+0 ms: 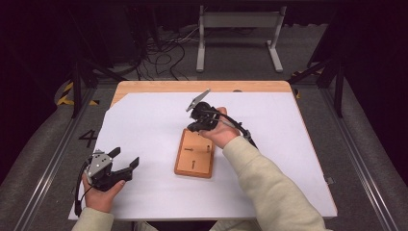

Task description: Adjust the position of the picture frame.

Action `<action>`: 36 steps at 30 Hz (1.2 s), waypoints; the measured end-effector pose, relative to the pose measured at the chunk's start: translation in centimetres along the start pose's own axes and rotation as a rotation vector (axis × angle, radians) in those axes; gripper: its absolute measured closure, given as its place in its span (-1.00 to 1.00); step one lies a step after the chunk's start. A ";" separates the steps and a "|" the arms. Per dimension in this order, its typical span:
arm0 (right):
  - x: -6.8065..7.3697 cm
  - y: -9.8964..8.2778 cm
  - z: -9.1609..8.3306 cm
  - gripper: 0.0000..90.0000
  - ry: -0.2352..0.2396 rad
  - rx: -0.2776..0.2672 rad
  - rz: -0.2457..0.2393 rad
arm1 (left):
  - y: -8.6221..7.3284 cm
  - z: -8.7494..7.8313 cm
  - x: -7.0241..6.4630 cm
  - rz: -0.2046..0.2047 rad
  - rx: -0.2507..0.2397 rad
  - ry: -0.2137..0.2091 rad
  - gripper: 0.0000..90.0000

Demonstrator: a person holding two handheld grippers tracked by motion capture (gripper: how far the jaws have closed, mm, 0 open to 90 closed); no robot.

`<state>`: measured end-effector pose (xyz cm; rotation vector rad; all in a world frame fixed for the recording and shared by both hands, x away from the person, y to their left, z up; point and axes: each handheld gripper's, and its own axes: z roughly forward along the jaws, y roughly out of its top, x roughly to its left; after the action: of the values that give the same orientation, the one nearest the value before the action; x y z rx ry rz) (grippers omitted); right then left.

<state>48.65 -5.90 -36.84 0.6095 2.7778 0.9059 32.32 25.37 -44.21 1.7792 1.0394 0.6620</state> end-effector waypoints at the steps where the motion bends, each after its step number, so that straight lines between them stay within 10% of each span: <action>1: 0.0 0.3 0.7 1.00 0.001 0.007 -0.003 | 0.0 0.0 0.0 -0.001 0.001 -0.001 -0.50; 20: 0.2 2.6 9.0 1.00 -0.049 0.215 -0.070 | -0.2 0.5 0.2 -0.008 0.009 -0.023 -0.49; 36: -0.7 -1.6 5.0 1.00 -0.052 0.309 -0.071 | 0.1 0.7 -0.5 0.002 0.016 -0.077 -0.38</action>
<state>50.13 -4.77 -41.80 0.5623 2.8925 0.4417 32.66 24.64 -44.40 1.8054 0.9932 0.5835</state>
